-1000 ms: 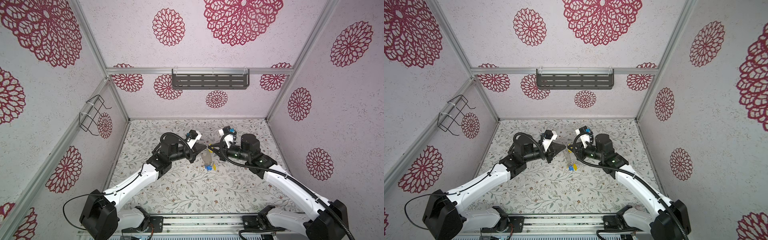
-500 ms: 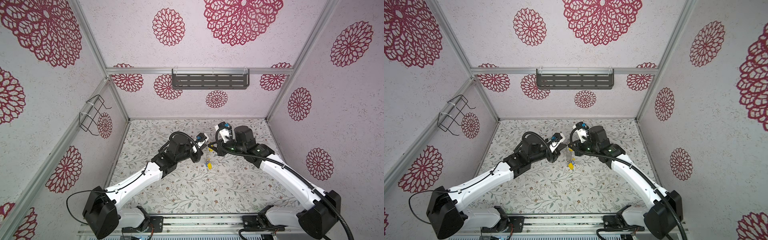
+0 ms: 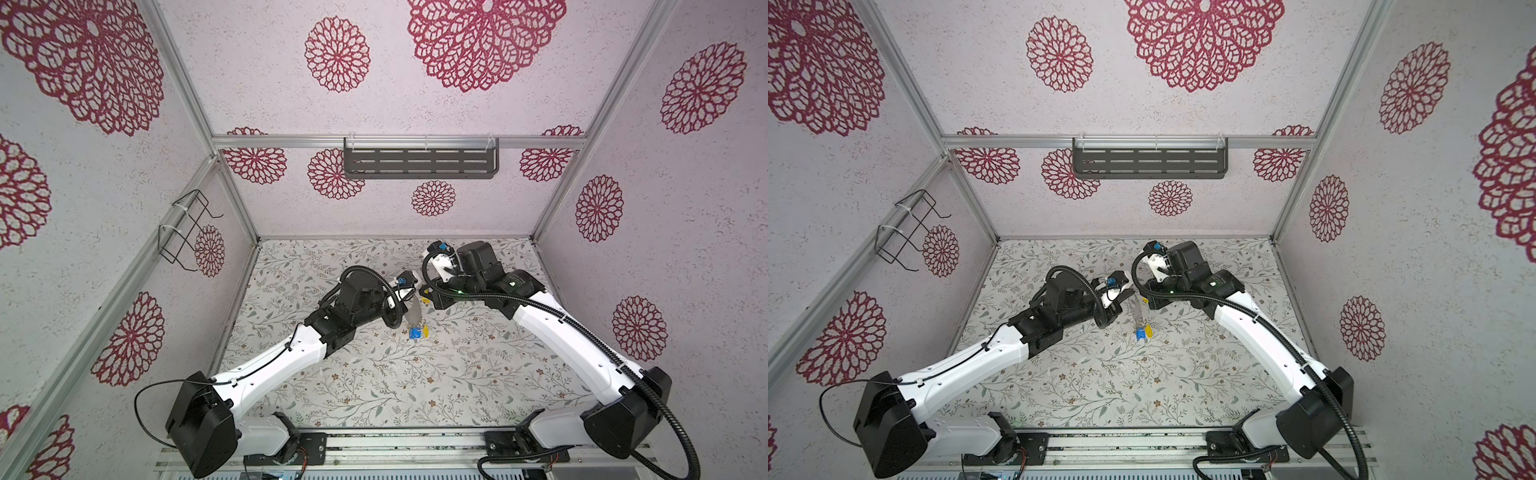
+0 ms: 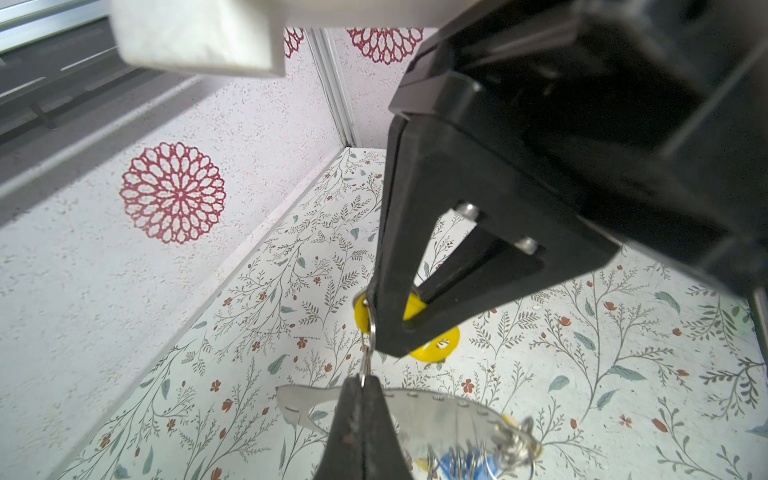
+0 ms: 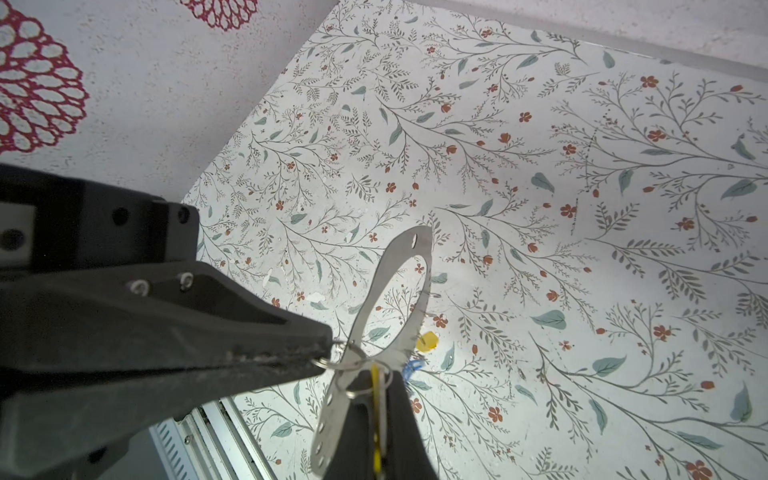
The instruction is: Remove the keys from the keyring
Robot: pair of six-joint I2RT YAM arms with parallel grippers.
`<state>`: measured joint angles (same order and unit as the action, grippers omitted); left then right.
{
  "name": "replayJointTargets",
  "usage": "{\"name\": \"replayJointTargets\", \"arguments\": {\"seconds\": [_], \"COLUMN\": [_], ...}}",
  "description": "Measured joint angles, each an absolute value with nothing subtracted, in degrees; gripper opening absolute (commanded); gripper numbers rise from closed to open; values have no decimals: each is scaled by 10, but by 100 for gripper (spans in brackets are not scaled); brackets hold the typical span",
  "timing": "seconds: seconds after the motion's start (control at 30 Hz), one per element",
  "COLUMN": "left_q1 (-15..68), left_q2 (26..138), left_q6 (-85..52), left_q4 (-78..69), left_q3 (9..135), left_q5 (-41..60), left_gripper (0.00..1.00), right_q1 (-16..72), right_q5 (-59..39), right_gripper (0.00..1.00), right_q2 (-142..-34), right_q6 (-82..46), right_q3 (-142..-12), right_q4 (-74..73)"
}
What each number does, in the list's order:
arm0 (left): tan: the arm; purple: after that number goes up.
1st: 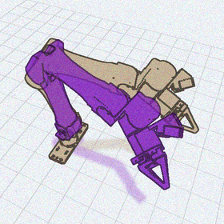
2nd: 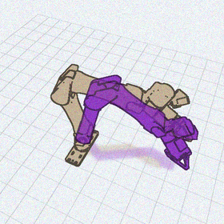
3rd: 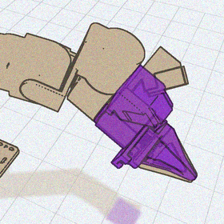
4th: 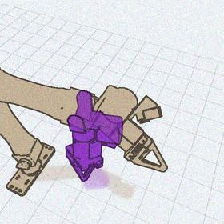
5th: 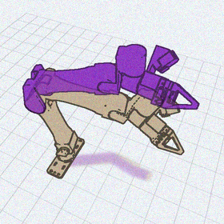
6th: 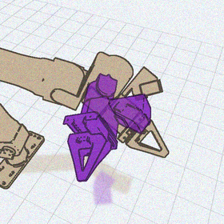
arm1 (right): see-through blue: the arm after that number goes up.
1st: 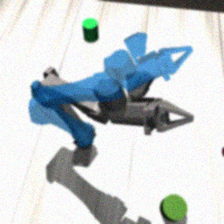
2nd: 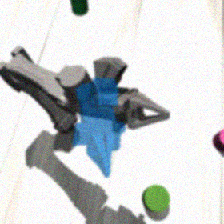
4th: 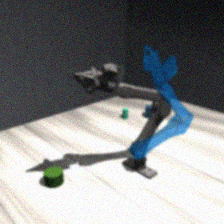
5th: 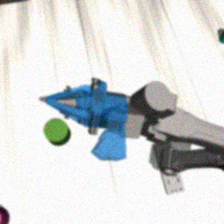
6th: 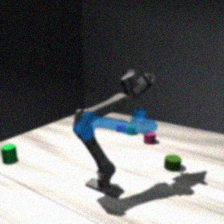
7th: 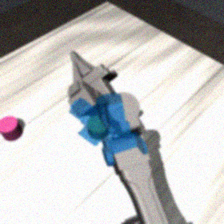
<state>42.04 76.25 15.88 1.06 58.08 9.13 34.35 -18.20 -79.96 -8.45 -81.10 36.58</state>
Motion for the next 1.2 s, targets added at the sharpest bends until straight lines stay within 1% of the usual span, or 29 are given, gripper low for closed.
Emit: {"name": "replayJointTargets", "arguments": {"seconds": [0.43, 0.87, 1.2], "left_q1": [416, 416, 416], "left_q2": [785, 794, 772], "left_q6": [153, 154, 163], "left_q4": [2, -17, -33], "left_q3": [584, 588, 558], "left_q5": [96, 98, 86], "left_gripper": [0, 0, 0], "right_q1": [333, 319, 291], "right_q5": [-232, -233, -312], "right_gripper": [0, 0, 0], "right_q2": [-831, -834, -868], "right_q6": [-106, -128, -158], "right_q3": [-837, -846, -844], "right_q4": [371, 377, 371]}}
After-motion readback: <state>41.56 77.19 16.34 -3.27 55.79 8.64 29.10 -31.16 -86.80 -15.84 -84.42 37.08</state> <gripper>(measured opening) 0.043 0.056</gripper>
